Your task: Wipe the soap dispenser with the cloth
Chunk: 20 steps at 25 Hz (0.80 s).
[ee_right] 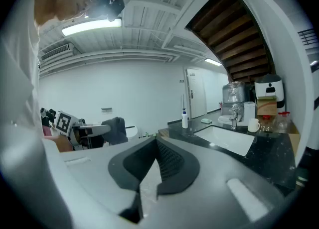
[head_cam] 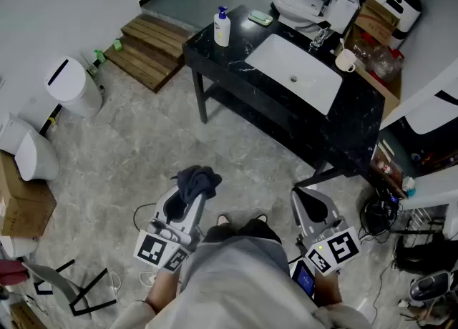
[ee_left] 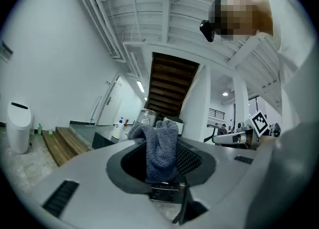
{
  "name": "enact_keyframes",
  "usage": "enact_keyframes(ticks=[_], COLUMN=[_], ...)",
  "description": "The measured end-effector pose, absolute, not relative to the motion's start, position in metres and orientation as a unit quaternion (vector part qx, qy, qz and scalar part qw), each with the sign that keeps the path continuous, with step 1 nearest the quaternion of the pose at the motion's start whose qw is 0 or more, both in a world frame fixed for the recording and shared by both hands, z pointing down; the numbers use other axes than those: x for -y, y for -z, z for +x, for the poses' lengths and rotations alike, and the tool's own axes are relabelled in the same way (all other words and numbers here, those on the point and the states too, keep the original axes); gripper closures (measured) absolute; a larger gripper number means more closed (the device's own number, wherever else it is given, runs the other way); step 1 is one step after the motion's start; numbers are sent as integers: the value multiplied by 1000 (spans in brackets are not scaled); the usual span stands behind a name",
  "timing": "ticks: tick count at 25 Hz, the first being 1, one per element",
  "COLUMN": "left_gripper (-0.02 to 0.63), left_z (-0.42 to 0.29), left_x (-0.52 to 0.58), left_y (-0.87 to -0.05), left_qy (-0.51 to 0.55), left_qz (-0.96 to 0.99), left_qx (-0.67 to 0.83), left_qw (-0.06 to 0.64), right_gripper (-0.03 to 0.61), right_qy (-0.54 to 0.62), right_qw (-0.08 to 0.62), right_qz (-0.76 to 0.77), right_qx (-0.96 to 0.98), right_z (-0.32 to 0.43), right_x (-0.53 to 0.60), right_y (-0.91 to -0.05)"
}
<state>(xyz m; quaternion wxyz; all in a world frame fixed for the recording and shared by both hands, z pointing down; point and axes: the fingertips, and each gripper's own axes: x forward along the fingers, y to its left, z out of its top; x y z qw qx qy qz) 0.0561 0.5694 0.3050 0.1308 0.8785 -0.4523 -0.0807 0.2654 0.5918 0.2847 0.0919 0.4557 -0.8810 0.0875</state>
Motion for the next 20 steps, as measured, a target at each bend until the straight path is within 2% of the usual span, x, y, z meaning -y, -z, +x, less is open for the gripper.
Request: enact_keyframes(ticks=[20], left_gripper=[482], left_z=[49], left_x=[-551], left_y=[-307], left_qy=[85], left_qz=[877], left_qx=[453], left_qw=[135], right_gripper=[574], right_qy=[-111], right_qw=[79], right_qz=[421], right_qx=[897], right_z=[246], right_x=[-578], right_y=[-293])
